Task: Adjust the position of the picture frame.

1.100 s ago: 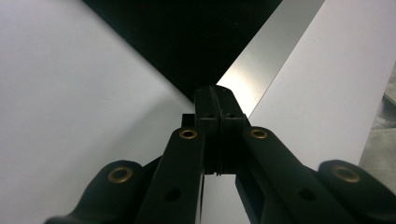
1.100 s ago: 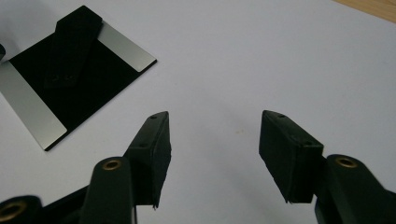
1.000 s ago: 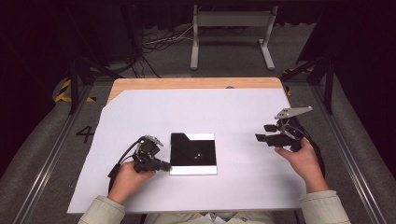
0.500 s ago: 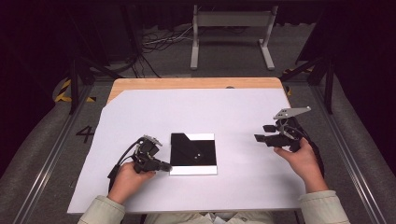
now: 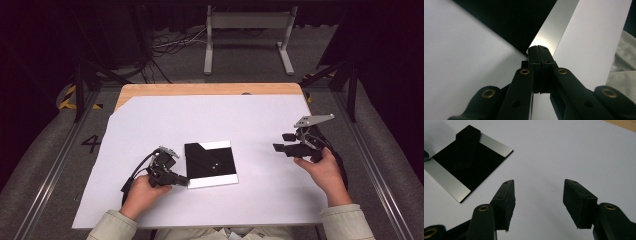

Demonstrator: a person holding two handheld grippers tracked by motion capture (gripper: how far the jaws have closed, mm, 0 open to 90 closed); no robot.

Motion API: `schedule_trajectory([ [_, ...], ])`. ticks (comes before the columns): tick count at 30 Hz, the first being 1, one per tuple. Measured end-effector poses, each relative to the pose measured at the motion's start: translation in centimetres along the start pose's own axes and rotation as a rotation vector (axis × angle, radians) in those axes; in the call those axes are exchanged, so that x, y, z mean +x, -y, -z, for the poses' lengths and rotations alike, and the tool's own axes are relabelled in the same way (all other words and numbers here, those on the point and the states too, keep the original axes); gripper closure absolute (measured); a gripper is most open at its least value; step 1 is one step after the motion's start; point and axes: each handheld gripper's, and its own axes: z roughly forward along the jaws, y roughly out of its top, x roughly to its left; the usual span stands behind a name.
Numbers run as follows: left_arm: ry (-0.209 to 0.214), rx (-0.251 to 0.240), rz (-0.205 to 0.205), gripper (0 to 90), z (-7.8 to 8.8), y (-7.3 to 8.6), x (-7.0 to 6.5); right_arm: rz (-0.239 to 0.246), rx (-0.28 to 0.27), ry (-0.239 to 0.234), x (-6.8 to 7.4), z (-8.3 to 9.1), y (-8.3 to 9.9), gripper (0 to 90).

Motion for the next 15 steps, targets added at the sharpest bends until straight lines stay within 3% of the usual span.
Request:
schedule_trajectory([
  [15,-0.002,-0.004,-0.053,90.0,-2.3,-2.0,-1.9,-0.002,-0.007,-0.011,0.1,0.2,-0.1,43.3],
])
